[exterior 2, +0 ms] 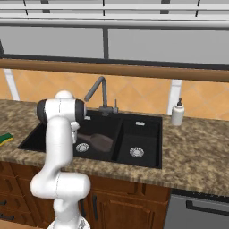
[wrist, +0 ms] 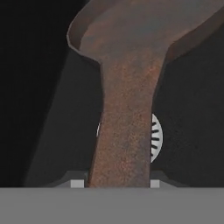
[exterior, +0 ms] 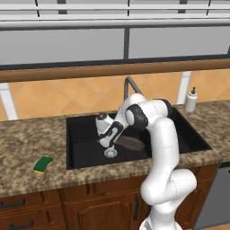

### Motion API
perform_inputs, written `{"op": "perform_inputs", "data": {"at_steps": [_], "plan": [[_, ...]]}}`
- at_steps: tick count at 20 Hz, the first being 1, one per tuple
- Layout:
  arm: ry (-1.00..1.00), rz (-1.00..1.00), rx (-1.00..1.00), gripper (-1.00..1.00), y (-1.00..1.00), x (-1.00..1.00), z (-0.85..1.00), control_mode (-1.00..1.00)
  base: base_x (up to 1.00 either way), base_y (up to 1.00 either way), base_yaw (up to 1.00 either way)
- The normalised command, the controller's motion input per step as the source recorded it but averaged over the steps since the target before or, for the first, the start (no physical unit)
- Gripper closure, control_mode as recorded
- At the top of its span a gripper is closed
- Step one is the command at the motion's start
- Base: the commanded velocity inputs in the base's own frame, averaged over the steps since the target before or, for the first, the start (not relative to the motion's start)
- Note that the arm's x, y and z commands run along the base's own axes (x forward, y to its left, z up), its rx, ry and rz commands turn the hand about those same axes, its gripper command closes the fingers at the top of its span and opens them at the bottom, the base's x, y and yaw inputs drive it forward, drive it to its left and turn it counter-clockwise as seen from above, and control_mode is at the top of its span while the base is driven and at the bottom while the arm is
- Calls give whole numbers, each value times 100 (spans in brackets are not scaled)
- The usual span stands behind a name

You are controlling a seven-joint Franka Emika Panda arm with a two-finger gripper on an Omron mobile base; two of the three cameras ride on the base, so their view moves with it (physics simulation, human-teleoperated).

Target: Pick the pan and sponge and place them into the sink. Then turn on the water.

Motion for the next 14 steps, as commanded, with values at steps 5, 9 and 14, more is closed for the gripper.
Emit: {"op": "perform_inputs", "data": {"at_steps": [5,9,14], "plan": [[0,0,-4,100,0,5,-82,-100,0,0,0],[0,0,-4,100,0,0,-83,-100,0,0,0],[-4,0,-3,100,0,-4,-69,-100,0,0,0]]}}
